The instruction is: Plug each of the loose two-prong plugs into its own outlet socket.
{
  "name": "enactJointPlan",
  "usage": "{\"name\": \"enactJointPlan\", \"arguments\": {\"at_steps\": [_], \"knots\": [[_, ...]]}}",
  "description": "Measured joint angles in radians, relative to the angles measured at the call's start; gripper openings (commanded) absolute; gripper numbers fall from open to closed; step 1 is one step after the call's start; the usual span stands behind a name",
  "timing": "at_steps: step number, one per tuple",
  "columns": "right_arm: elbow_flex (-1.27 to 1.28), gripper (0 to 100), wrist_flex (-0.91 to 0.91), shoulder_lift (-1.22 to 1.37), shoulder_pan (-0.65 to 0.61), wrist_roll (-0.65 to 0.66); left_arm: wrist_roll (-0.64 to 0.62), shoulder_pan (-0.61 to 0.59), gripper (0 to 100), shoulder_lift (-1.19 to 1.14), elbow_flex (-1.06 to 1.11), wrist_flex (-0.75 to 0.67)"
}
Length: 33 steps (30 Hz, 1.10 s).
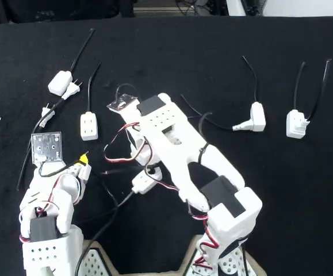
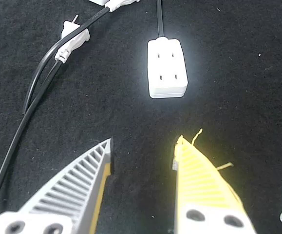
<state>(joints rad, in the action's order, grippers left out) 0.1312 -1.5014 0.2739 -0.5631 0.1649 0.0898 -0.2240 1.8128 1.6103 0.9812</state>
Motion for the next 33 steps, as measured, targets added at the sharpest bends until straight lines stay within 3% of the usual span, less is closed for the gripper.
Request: {"name": "enactJointPlan", "arguments": {"at_steps": [33], "knots": [[0.011, 1.0, -0.101, -0.095, -0.008, -0.002, 0.0, 0.0, 21, 0.0, 0.0, 0.0]]}}
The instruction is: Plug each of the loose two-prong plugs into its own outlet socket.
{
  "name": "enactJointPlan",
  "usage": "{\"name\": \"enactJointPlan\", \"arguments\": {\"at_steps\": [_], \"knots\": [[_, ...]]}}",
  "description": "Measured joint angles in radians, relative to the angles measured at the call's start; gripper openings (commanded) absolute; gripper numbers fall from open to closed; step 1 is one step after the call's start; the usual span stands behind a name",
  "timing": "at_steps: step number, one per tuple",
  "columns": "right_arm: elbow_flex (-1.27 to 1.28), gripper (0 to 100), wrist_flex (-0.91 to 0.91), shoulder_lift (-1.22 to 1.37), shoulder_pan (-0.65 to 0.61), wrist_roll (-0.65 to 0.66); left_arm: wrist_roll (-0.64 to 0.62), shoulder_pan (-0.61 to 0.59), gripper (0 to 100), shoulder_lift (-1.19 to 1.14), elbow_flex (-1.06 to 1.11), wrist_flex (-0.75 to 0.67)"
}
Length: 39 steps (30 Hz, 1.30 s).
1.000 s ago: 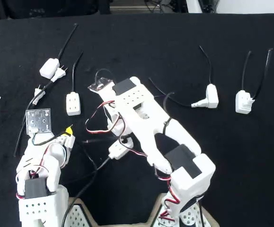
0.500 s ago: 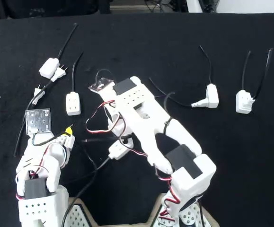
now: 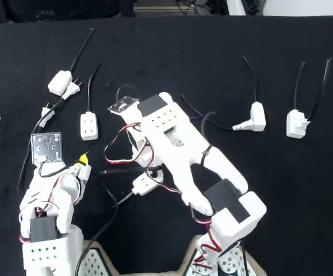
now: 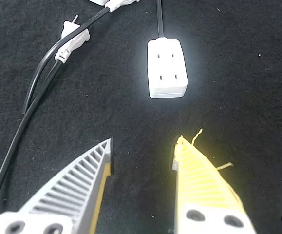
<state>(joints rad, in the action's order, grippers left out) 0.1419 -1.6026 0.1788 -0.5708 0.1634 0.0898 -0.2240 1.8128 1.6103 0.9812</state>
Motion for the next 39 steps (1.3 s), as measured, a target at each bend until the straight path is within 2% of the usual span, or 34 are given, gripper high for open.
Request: {"name": "enactJointPlan", "arguments": {"at_steps": [11, 23, 39], "knots": [[0.0, 1.0, -0.021, 0.0, 0.0, -0.003, 0.0, 0.0, 21, 0.0, 0.0, 0.0], [-0.138, 1.0, -0.109, 0.074, 0.002, -0.098, 0.0, 0.0, 21, 0.0, 0.0, 0.0], [-0.16, 1.0, -0.112, 0.101, 0.005, -0.101, 0.0, 0.0, 21, 0.0, 0.0, 0.0]]}}
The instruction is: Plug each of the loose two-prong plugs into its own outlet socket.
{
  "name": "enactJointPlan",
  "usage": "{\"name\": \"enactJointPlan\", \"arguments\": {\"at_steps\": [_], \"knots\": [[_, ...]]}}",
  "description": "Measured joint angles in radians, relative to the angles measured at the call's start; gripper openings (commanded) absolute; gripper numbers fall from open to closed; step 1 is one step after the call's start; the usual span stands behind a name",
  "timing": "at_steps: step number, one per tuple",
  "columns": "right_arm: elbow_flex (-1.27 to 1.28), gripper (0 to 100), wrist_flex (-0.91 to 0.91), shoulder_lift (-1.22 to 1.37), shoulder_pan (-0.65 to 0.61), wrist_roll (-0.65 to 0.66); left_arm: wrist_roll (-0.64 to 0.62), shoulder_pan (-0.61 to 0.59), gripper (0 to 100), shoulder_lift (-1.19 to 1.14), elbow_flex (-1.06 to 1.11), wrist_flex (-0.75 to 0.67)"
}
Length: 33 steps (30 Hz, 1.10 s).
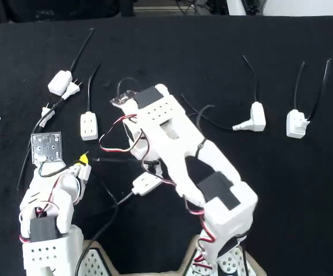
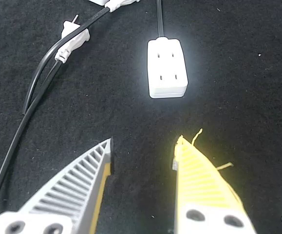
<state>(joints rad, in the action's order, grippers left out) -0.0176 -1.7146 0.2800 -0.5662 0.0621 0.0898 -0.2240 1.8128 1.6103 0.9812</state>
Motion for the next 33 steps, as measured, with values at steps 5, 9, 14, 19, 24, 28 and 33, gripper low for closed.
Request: {"name": "enactJointPlan", "arguments": {"at_steps": [5, 9, 14, 19, 24, 28, 33], "knots": [[-0.009, 1.0, 0.0, 0.061, 0.0, 0.0, 0.0, 0.0, 21, 0.0, 0.0, 0.0], [-0.021, 1.0, 0.0, 0.069, 0.0, 0.0, 0.0, 0.0, 21, 0.0, 0.0, 0.0], [-0.021, 1.0, 0.0, 0.071, 0.0, 0.0, 0.0, 0.0, 21, 0.0, 0.0, 0.0], [-0.021, 1.0, 0.0, 0.071, 0.0, 0.0, 0.0, 0.0, 21, 0.0, 0.0, 0.0], [-0.021, 1.0, 0.0, 0.071, 0.0, 0.0, 0.0, 0.0, 21, 0.0, 0.0, 0.0], [-0.021, 1.0, 0.0, 0.071, 0.0, 0.0, 0.0, 0.0, 21, 0.0, 0.0, 0.0], [-0.021, 1.0, 0.0, 0.071, 0.0, 0.0, 0.0, 0.0, 21, 0.0, 0.0, 0.0]]}}
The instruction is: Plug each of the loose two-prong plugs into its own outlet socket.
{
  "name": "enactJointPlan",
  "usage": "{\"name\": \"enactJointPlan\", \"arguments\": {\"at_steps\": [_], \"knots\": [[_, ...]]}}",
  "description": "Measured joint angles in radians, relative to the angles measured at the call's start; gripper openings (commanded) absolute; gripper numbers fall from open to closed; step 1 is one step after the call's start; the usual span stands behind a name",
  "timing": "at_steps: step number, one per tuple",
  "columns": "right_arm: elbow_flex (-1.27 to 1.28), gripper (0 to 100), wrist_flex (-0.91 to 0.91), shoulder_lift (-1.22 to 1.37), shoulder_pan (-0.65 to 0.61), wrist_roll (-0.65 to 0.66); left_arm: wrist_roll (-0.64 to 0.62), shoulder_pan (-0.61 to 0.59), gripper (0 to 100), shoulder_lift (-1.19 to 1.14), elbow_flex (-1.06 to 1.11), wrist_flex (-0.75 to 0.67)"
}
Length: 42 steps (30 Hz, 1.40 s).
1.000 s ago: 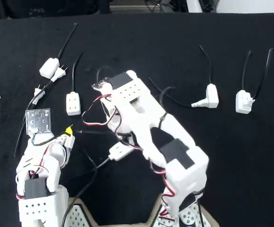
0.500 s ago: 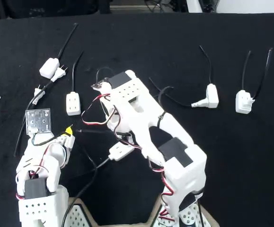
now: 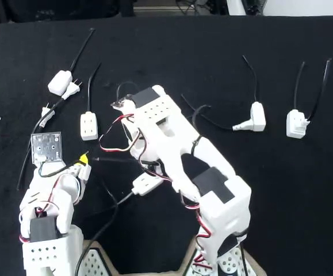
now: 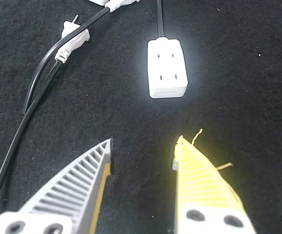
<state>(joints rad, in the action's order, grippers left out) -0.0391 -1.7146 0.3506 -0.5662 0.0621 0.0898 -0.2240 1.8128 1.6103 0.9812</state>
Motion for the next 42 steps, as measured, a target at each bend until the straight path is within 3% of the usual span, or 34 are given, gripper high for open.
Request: {"name": "enactJointPlan", "arguments": {"at_steps": [17, 30, 42], "knots": [[0.052, 1.0, 0.075, -0.005, 0.003, 0.002, 0.0, 0.0, 21, 0.0, 0.0, 0.0], [-0.052, 1.0, -0.015, 0.017, 0.003, 0.032, 0.0, 0.0, 21, 0.0, 0.0, 0.0], [-0.077, 1.0, -0.02, 0.083, 0.003, -0.026, 0.0, 0.0, 21, 0.0, 0.0, 0.0]]}}
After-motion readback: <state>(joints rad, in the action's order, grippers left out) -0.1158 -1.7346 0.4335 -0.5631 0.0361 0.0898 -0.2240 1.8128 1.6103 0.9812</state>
